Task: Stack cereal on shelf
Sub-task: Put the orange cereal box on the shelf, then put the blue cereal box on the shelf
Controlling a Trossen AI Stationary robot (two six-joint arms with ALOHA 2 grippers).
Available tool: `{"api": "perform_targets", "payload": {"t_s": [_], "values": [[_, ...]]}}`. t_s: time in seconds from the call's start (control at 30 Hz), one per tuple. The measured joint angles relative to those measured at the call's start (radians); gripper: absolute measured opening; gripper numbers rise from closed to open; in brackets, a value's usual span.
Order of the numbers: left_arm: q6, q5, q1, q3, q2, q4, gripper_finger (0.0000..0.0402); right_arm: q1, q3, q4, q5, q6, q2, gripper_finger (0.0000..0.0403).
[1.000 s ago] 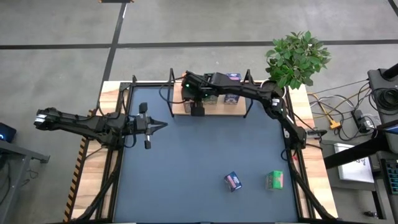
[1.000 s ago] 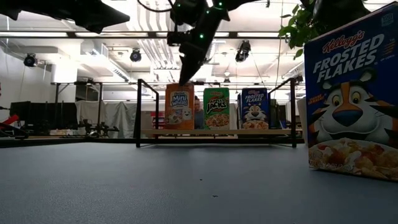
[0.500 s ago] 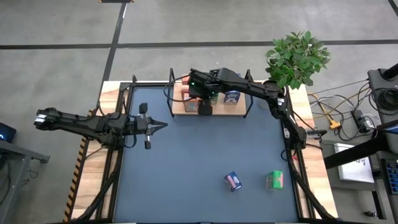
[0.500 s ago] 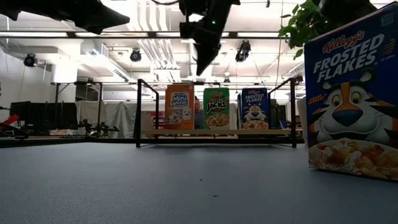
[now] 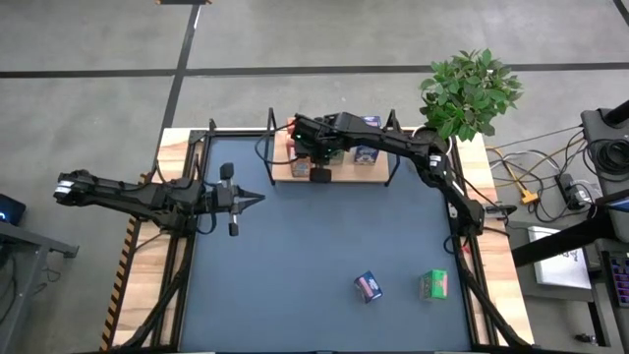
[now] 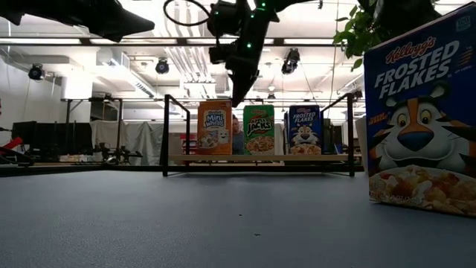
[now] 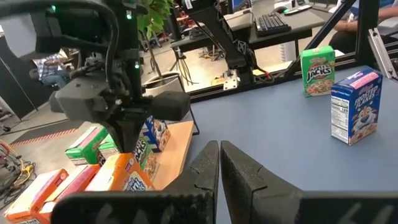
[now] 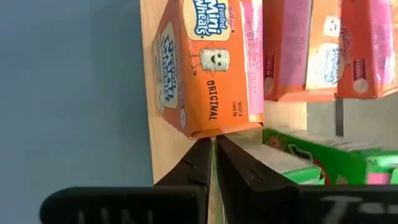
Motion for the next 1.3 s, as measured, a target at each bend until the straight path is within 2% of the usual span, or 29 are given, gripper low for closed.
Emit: {"api": "perform_targets", "payload": {"t_s": [0.47,0.83,1.1,1.3], "values": [[0.000,0.000,0.000,0.000,0.001,0.002,0.0000,0.000,-0.001,0.070,0.000,-0.013,0.000,0.0012],[0.000,0.000,0.000,0.000,0.001,0.002,0.0000,0.002,0.003,0.046,0.000,0.004,-0.005,0.0012],[0.000,0.000,0.000,0.000,0.001,0.002,0.0000,0.073,0.019,-0.049,-0.013,0.127,-0.071,0.0012],[0.000,0.000,0.000,0.000,0.001,0.003,0.0000,0.190,0.018,-0.097,-0.112,0.284,-0.120,0.0012]]}}
